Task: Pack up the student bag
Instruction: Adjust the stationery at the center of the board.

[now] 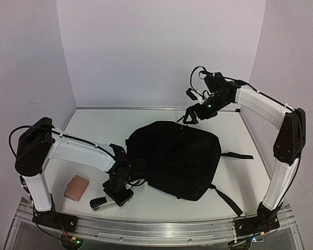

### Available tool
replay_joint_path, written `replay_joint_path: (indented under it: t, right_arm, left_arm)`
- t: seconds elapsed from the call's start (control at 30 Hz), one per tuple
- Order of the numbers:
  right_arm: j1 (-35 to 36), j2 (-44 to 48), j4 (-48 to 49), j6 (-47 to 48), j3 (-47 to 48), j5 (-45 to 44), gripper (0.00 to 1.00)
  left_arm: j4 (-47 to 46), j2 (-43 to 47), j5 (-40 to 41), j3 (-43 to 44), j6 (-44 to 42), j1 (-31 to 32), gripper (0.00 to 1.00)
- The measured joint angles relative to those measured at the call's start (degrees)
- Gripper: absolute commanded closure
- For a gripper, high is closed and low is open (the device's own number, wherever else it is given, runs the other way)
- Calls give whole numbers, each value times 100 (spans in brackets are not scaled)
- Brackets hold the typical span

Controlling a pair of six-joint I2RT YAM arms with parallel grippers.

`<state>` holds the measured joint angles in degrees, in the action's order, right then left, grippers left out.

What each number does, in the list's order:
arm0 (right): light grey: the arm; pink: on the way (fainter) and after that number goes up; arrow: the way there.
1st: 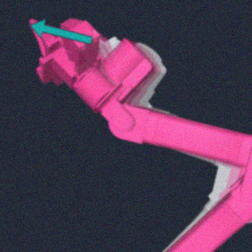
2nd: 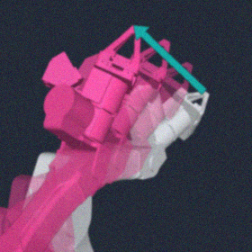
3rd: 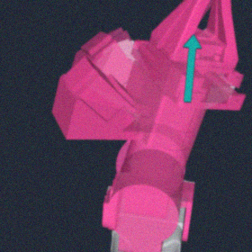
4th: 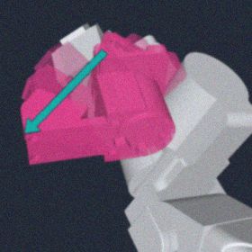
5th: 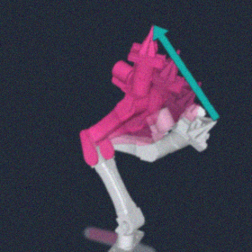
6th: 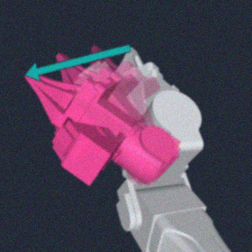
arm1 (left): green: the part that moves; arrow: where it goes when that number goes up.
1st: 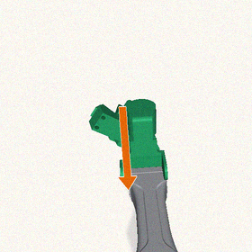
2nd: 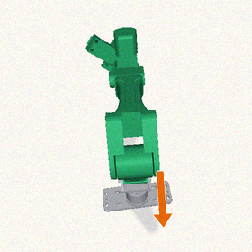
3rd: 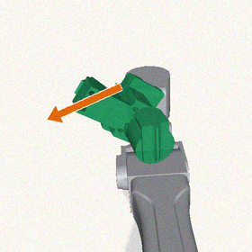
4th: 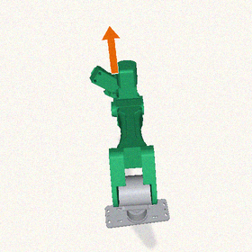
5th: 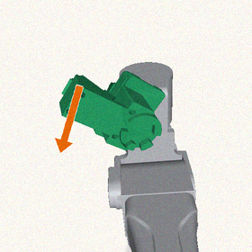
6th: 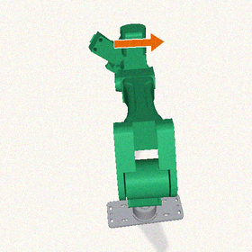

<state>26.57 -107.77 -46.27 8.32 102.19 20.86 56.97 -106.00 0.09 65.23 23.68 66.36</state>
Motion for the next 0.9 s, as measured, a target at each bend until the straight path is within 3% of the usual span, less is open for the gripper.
replay_joint_path:
  t: [0.13,0.33,0.4,0.7,0.9]
  right_arm:
    - [0,0,-11,3,-29,-10,2]
    - [0,38,-16,-18,-160,-20,4]
    - [0,86,-19,-71,-229,-16,5]
    - [0,796,-12,-429,-1174,156,6]
    - [10,1417,-142,-342,-2244,18,5]
  left_arm:
    - [-301,-3,-31,1,83,-398,63]
    - [-658,154,16,-7,374,-1144,36]
    - [-676,290,20,-30,546,-1211,31]
    - [-751,1326,-139,-746,1172,-1160,26]
    - [-1042,1963,-193,-739,1223,-1160,22]
